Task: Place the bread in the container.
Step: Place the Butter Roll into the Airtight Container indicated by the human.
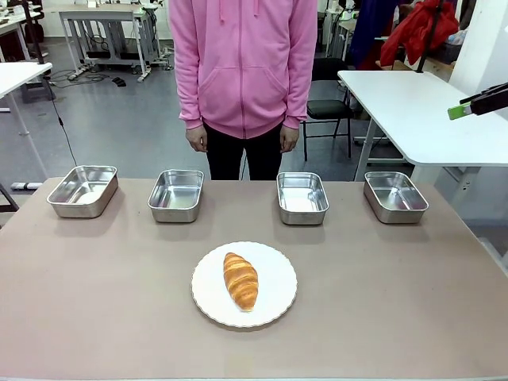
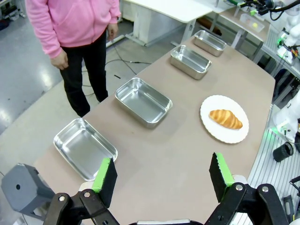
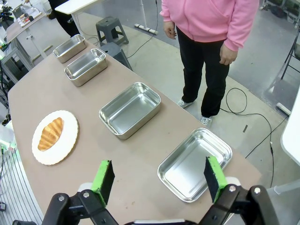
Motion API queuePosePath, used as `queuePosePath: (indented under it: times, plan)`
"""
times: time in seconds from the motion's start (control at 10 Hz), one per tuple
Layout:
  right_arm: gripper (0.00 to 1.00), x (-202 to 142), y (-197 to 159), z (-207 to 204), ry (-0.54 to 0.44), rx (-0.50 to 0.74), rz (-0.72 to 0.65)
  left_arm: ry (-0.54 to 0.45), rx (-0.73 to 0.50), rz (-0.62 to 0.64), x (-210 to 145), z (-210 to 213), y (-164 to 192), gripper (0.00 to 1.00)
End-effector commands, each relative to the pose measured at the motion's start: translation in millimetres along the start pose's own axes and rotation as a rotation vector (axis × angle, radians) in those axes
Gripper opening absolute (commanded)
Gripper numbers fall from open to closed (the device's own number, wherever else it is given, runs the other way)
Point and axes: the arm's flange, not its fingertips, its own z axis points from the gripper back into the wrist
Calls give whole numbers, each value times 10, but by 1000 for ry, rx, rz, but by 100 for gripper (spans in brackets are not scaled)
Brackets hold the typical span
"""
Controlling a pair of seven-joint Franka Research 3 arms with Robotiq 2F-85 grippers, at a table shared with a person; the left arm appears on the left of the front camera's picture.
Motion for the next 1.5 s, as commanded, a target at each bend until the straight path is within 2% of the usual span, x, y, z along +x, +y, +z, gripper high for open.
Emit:
queuePosePath:
  times: [0.0,1.4]
  plan:
    - [100,3,10,-8,-2,2,2,-4,1,-4,14,0,-7,100]
    - [100,3,10,-8,-2,2,2,-4,1,-4,14,0,-7,100]
